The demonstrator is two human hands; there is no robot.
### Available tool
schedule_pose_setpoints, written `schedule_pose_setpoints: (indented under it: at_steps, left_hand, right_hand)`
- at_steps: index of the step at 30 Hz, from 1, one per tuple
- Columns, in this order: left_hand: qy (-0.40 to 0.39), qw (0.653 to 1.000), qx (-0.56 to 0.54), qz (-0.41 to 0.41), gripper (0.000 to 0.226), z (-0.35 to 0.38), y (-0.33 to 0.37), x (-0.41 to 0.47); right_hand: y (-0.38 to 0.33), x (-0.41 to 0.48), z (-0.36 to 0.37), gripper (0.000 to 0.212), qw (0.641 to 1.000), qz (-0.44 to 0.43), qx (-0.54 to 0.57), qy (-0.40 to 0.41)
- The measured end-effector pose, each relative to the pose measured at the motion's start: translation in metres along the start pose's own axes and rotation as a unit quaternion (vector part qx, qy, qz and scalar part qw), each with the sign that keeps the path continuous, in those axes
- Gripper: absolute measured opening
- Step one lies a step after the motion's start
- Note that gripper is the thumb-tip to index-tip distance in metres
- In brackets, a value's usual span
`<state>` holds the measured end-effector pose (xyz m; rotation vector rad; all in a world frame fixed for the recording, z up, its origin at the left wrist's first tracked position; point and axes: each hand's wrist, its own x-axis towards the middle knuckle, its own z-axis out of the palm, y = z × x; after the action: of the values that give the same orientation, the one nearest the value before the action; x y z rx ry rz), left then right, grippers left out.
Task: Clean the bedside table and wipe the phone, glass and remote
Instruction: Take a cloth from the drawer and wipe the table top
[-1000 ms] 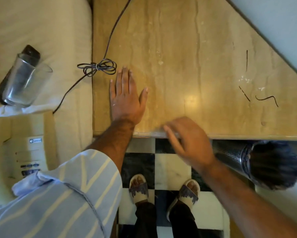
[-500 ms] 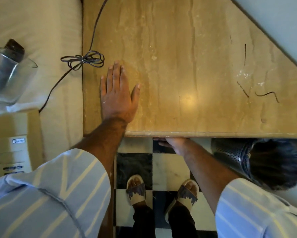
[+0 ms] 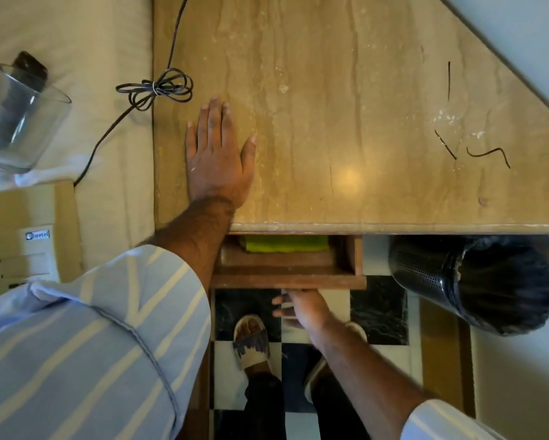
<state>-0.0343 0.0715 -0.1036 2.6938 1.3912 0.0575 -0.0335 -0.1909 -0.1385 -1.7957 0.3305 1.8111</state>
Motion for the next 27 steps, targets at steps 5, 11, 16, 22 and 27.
schedule_pose_setpoints:
  at_steps: [5,11,16,22,27]
  left_hand:
    - [0.000,1.000,-0.002,0.002,0.071,0.000,0.000,0.000]
    - [0.004,1.000,0.000,0.005,0.070,0.000,0.002,0.001]
    - [0.008,1.000,0.003,0.003,0.070,0.001,0.001,0.001]
    - [0.010,1.000,0.003,0.000,0.070,0.003,-0.001,0.001]
    - [0.009,1.000,0.005,-0.001,0.069,0.002,0.000,0.001]
  right_hand:
    - [0.035,-0.038,-0.003,0.069,0.978,-0.052,-0.195,-0.047]
    - [-0.022,-0.060,-0.025,0.020,0.920,-0.241,-0.294,0.097]
    - [-0.081,-0.011,-0.040,0.016,0.887,-0.169,-0.364,0.226]
    - [-0.079,0.034,-0.017,0.011,0.858,-0.137,-0.415,0.271]
    - [-0.073,0.021,-0.015,0.013,0.879,-0.182,-0.370,0.239]
